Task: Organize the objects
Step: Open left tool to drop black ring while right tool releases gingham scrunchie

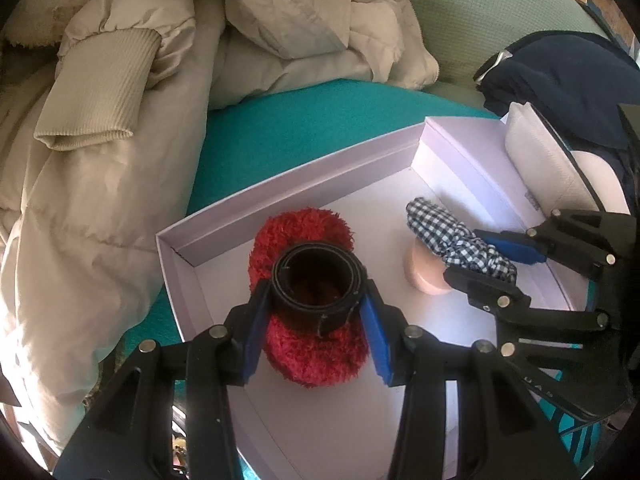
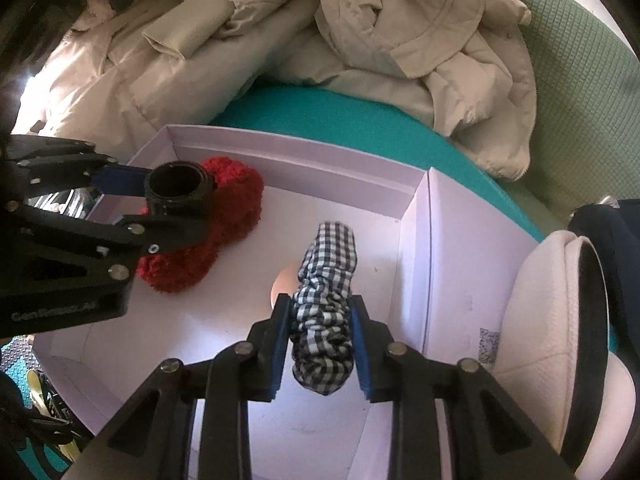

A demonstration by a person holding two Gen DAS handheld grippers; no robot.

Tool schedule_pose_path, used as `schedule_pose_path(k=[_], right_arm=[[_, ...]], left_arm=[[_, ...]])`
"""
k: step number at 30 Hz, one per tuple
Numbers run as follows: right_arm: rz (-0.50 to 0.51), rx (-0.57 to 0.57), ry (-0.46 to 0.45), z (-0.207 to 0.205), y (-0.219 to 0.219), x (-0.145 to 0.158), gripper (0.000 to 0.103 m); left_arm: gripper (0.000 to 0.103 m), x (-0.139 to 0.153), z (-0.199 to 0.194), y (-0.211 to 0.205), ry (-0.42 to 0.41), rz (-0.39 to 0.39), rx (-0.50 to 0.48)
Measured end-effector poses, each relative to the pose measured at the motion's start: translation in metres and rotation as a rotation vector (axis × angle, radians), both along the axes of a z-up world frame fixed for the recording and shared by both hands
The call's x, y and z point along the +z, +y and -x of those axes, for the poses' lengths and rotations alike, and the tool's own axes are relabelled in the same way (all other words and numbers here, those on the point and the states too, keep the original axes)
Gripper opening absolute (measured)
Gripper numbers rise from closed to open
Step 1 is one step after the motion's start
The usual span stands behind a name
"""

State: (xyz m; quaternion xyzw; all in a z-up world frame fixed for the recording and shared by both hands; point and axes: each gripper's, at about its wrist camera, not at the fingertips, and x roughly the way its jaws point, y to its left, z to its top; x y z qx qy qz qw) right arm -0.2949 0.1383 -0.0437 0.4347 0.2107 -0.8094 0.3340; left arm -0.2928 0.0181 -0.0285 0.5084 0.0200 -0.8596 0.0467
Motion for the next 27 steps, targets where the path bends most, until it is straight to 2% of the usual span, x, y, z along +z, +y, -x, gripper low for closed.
schedule_pose_path(k=[2,5,13,27], right_arm=[[0.001,0.0,-0.003,0.0,-0.001,0.0,0.031],[-0.016,-0.012,-0.003,0.001,-0.001,0.0,0.043],[-0.016,-0.044,0.005,-0.001,0.003,0.009,0.044],[0.036,-0.041,0.084,-0.025,0.013,0.064,0.044]], left_arm=[[0.046,0.0,0.0,0.0,-0.008,0.006,0.005],[0.048,0.002,0.0,0.002,-0.01,0.013,0.009],[0.049,0.017,-0.007,-0.001,0.001,0.0,0.031],[0.05,0.072,-0.037,-0.001,0.082,0.016,0.05]])
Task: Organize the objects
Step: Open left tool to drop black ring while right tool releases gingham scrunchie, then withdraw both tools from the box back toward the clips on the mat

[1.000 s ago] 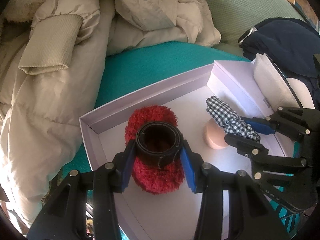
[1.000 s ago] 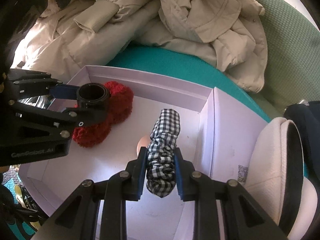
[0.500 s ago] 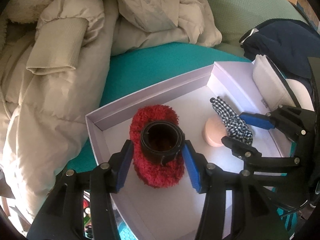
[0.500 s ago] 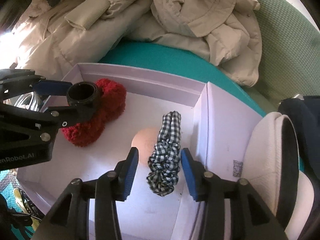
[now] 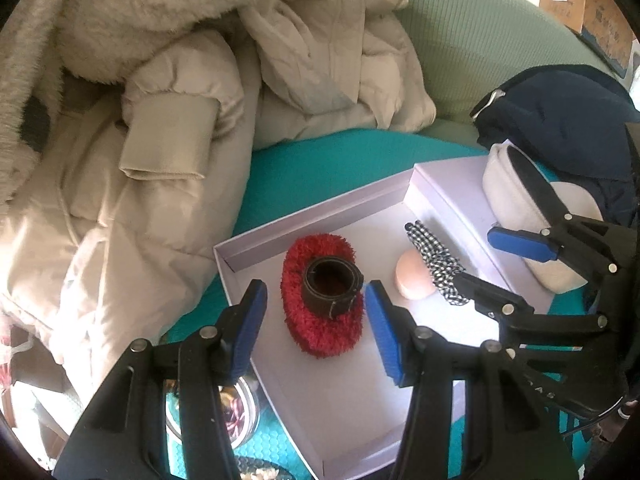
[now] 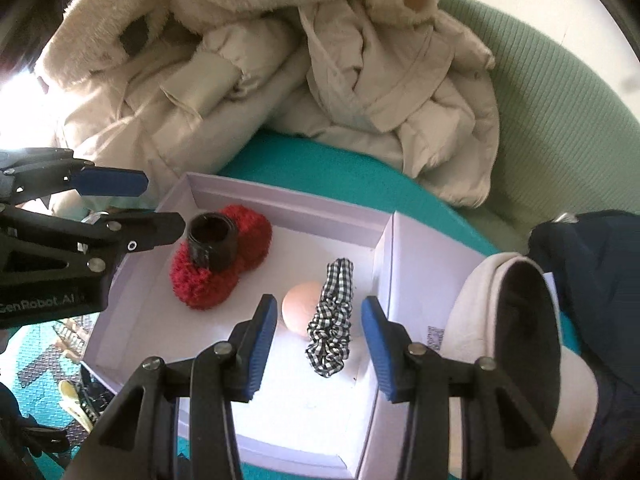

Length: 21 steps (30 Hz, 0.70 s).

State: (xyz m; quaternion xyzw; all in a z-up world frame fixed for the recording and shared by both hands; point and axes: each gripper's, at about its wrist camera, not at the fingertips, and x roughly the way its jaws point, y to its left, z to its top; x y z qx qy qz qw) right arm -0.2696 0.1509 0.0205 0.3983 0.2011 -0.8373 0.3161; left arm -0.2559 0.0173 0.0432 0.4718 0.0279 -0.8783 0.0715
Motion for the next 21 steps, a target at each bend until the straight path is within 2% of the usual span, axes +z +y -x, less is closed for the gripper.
schedule_pose_path(k=[13,21], right_arm=[[0.048,0.026,0.083,-0.041,0.006,0.051,0.044],[0.064,0.05,0.121,-0.075,0.009,0.074,0.044]], left_arm=[[0.05,0.06,-0.052,0.007,0.088,0.013,0.013],[0.05,0.079,-0.087,0.012,0.118,0.024,0.023]])
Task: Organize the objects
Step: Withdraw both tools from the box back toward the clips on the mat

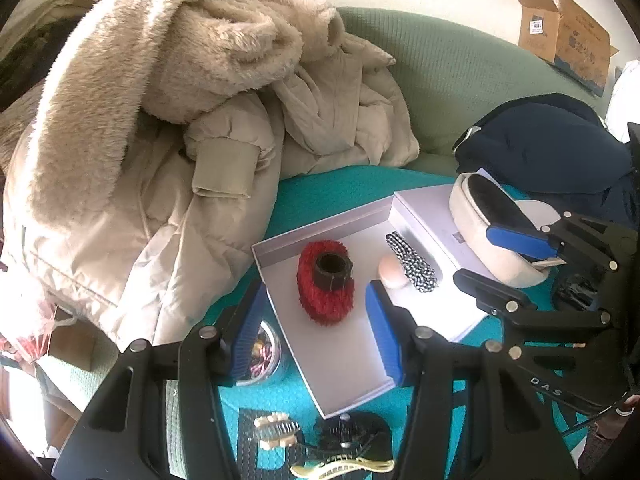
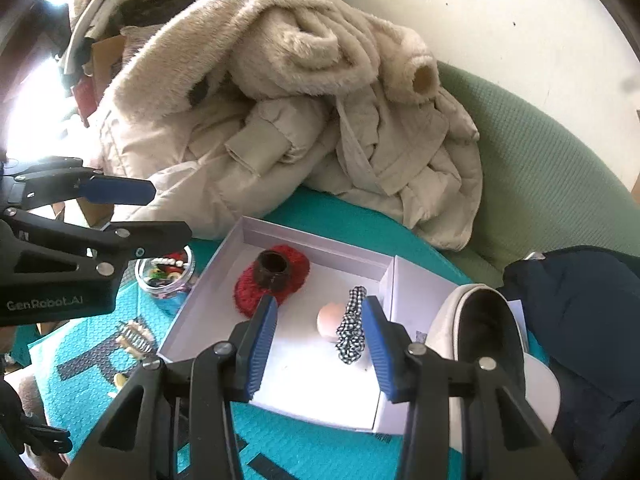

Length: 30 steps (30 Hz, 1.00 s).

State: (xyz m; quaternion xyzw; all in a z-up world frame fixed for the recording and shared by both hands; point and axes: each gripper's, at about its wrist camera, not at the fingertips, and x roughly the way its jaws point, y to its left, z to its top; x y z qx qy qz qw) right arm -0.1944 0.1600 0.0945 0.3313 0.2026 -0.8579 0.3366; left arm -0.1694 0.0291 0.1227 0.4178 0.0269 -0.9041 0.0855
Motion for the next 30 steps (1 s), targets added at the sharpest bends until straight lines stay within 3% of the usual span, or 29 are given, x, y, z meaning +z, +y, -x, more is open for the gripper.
schedule_pose_path(k=[18,30], right_arm=[[0.03,0.052,0.009,-0.077,0.014,0.01,0.044],[0.02,0.098,-0.049,-0.119,0.027,-0.016,0.044]], left_arm=[[0.05,0.006,-0.091,0.011,0.014,-0.048,0.044],[0.05,-0.024,-0.145,0.021,-0.021,-0.084,0.091]])
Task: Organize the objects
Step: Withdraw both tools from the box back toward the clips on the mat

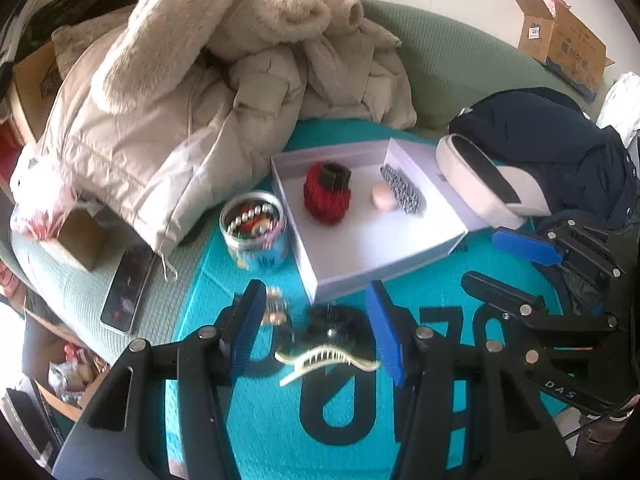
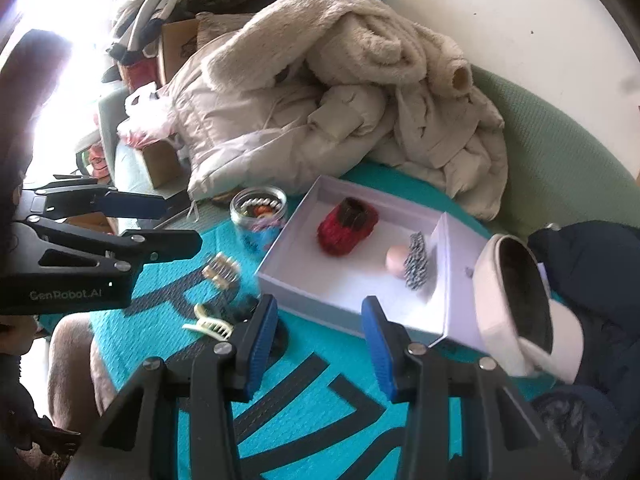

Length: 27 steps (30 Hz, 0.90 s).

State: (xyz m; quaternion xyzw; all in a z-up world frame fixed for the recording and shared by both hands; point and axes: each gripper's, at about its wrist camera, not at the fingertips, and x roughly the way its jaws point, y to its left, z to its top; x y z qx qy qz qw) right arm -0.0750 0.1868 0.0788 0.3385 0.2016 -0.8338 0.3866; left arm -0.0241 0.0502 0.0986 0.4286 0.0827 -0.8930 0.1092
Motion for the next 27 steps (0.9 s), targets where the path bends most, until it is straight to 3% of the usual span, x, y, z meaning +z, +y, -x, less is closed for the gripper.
schedule_pose_path(k=[15,27], right_arm=[[-0.027,0.059,-0.08,-0.037,0.003,-0.041,0.044],[-0.049,0.106,-0.137,-0.05,-0.003,-0.074,0.044]], left_arm=[[0.05,-0.046,-0.051,0.003,-0.066,-0.027,0.044],[0.05,-0.087,-0.066,0.002,-0.115,-0.074,0.028]])
